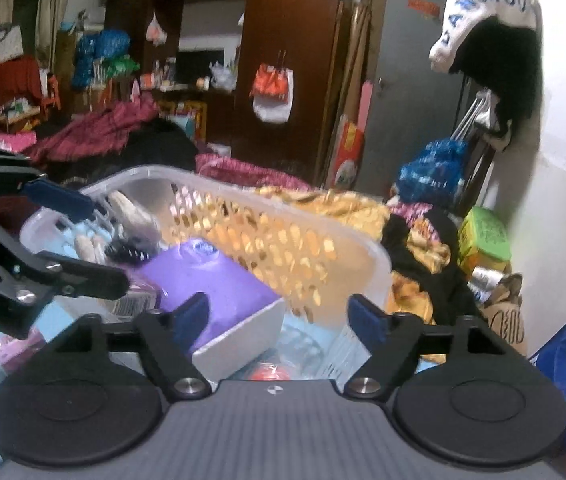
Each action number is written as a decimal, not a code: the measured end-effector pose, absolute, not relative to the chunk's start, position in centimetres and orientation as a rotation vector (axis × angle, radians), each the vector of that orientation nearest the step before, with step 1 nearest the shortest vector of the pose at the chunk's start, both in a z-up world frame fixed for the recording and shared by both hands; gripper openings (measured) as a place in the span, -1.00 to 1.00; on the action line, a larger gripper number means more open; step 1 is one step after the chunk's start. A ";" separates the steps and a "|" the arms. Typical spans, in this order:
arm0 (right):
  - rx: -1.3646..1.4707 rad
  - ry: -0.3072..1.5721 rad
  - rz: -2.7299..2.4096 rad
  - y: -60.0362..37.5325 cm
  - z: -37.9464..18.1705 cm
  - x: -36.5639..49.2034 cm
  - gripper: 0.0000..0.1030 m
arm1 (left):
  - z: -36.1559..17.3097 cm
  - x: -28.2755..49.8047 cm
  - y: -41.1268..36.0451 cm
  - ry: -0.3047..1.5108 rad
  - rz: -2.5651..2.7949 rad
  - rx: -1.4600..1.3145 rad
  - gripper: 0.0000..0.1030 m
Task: Organize objects
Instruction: 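Lower the purple box into the basket with left while right drops the red item in, then move right gripper to the white wrapped roll while left approaches the small purple box, then lift the white roll with right while left lifts the small purple box, carry to basket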
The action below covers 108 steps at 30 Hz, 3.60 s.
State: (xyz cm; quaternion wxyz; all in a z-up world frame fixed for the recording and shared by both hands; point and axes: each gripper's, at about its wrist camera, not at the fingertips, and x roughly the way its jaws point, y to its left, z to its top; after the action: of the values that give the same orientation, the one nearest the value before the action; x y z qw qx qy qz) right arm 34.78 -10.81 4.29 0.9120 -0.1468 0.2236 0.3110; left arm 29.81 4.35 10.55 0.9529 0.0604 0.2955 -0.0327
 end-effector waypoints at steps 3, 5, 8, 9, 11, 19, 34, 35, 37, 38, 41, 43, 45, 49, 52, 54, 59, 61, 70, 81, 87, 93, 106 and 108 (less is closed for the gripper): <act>-0.259 0.407 0.656 -11.8 5.2 33.4 0.63 | 11.7 27.1 4.1 0.551 -0.042 0.147 0.67; -0.243 0.357 0.665 -12.7 5.5 32.0 0.79 | 12.5 25.2 4.2 0.521 -0.028 0.178 0.67; -0.221 0.261 0.637 -14.3 5.9 29.5 0.97 | 14.2 22.3 4.7 0.487 0.033 0.203 0.68; -0.205 0.247 0.636 -14.8 6.0 29.0 0.98 | 14.8 21.3 4.9 0.478 0.047 0.204 0.70; -0.174 0.218 0.639 -15.6 6.3 27.9 1.00 | 15.8 19.6 5.5 0.457 0.067 0.209 0.83; -0.137 0.168 0.587 -16.6 4.4 24.7 1.00 | 12.3 15.1 7.6 0.400 0.131 0.172 0.84; -0.058 0.407 0.589 -17.7 -4.8 26.1 0.91 | -0.4 16.7 10.2 0.442 0.166 -0.008 0.83; -0.056 0.419 0.585 -17.7 -4.9 26.4 0.85 | -0.8 17.0 10.4 0.450 0.174 -0.011 0.81; -0.061 0.434 0.582 -17.6 -5.2 26.4 0.77 | -1.3 17.6 10.5 0.463 0.171 -0.017 0.81; -0.066 0.440 0.582 -17.6 -5.3 26.6 0.75 | -1.5 17.8 10.5 0.470 0.172 -0.014 0.81; -0.072 0.454 0.583 -17.5 -6.0 26.5 0.70 | -2.1 18.3 10.0 0.494 0.203 0.008 0.73; -0.072 0.468 0.584 -17.4 -6.2 26.6 0.62 | -2.0 18.1 10.0 0.491 0.214 0.007 0.70; -0.074 0.483 0.586 -17.2 -6.3 26.9 0.55 | -2.0 18.2 9.8 0.495 0.225 0.017 0.70; -0.081 0.512 0.586 -16.7 -6.5 27.4 0.39 | -2.2 18.5 9.7 0.523 0.237 0.035 0.70; -0.082 0.524 0.590 -16.6 -6.7 27.6 0.29 | -2.4 18.9 9.5 0.547 0.236 0.050 0.59; -0.077 0.517 0.594 -16.9 -6.7 27.5 0.23 | -2.4 19.0 9.5 0.555 0.228 0.055 0.53; -0.087 0.488 0.609 -17.5 -6.6 27.0 0.14 | -2.5 19.1 9.5 0.575 0.214 0.048 -0.05; -0.086 0.479 0.624 -17.7 -6.5 26.9 0.13 | -2.8 19.3 9.5 0.594 0.217 0.052 -0.17; -0.042 0.446 0.675 -19.2 -6.1 26.5 0.09 | -2.5 17.6 9.5 0.503 0.187 0.033 -0.18; 0.016 0.270 0.758 -21.7 -3.0 22.4 0.08 | 0.8 14.0 7.7 0.334 0.111 0.011 -0.18; -0.001 0.075 0.748 -22.4 1.5 20.4 0.08 | 6.3 12.5 5.1 0.182 0.086 0.059 -0.18; -0.049 -0.074 0.739 -21.6 4.7 20.0 0.07 | 10.7 13.3 3.7 0.102 0.072 0.069 -0.18; -0.142 0.167 0.711 -14.6 6.2 28.9 0.08 | 12.1 25.1 1.0 0.295 0.074 0.109 -0.18; -0.173 0.256 0.697 -12.8 5.4 31.4 0.08 | 11.2 27.9 1.4 0.365 0.086 0.114 -0.18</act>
State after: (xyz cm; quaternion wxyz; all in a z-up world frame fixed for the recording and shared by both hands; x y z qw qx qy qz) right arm 31.44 -12.79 5.41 0.9283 -0.0843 0.1247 0.3401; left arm 27.91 1.39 11.20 0.9809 0.0566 0.1812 0.0427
